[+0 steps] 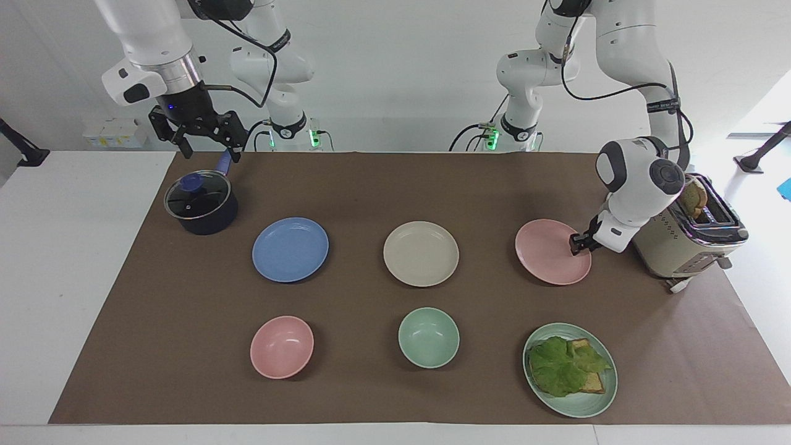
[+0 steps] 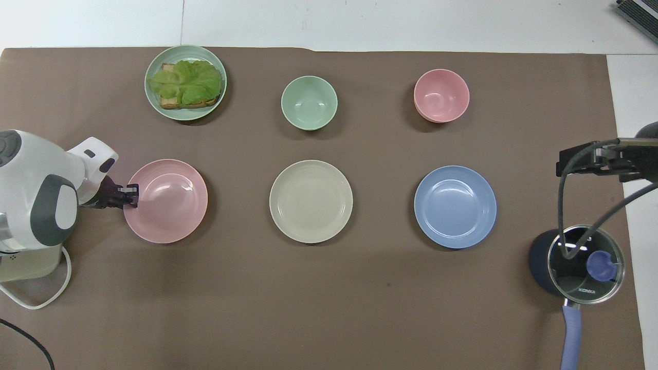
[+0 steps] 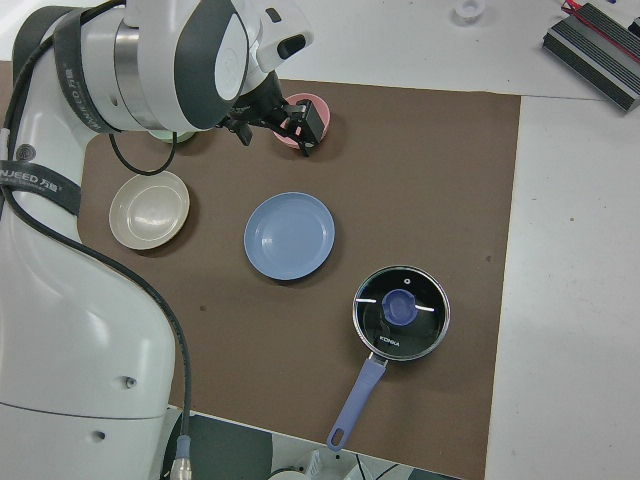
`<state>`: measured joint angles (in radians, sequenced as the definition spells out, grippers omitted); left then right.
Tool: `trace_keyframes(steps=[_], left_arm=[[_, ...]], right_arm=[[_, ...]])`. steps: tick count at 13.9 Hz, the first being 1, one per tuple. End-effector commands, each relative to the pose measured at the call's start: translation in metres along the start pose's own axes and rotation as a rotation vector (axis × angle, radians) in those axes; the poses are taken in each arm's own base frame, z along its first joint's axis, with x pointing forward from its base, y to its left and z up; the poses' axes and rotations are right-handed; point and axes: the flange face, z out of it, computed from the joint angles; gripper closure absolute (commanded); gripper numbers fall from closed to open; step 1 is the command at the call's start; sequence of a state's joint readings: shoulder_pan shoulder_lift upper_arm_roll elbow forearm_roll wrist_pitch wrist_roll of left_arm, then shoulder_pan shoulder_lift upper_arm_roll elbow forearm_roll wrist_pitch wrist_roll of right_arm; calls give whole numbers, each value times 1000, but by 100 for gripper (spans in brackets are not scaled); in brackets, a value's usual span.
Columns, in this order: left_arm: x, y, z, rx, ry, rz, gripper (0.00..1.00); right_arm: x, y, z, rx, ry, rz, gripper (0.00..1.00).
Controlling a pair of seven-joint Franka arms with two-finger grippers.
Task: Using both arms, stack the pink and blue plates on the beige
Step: 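Reach the left gripper to the pink plate's rim nearest it and grasp, then carry the pink plate with the left gripper onto the beige plate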
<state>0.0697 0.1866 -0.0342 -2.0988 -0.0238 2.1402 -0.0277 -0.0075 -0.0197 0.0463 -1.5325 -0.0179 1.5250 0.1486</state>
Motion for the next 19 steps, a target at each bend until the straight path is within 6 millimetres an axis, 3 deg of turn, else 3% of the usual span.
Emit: trace_keyframes(steps=[1,6,9,15,17,19], left_arm=[[-6,-12,-15,1,-69,54,100],[-5,14,-56,-71,-145,53,100],[-14,64,-80,-104,-153,48,100],[-53,226,-78,-132,-95,-105,100],[-63,263,-65,-149,-73,-120,100],[-65,285,-30,-174,-22,-119,100]], right_arm=[[-4,1,-3,17,-4,12,0],[-4,1,-3,17,-4,12,0],[-4,1,-3,17,-4,15,0],[-4,2,-3,17,-4,15,0],[-4,2,-3,17,-4,18,0],[-4,2,-3,17,-3,20,0]])
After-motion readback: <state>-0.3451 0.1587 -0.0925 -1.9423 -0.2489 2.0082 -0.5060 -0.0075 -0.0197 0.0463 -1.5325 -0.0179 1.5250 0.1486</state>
